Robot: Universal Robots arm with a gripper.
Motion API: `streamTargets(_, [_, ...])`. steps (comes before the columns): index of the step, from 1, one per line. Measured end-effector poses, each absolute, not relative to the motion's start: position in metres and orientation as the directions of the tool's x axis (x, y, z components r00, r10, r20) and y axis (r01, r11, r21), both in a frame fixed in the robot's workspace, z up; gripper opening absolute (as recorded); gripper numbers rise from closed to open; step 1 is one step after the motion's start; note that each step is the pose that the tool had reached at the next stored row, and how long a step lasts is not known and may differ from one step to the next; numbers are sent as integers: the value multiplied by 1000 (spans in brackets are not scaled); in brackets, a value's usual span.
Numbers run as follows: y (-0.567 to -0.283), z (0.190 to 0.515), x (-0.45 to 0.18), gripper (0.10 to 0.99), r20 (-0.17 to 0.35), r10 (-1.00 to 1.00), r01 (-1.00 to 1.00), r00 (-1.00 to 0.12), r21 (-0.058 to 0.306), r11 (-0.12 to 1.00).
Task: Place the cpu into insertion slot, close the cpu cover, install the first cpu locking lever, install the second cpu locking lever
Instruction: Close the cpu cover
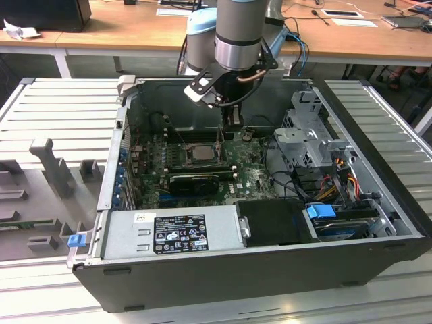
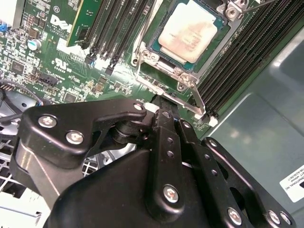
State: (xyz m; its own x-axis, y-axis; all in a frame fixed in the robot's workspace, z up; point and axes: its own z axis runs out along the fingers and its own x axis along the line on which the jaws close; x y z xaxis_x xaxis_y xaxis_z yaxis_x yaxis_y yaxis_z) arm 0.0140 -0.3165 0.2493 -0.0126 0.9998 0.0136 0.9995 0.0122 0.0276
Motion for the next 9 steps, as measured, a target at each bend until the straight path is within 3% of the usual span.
streamTargets(9, [-317, 249, 11, 106, 14, 1000, 1000, -13, 28, 12])
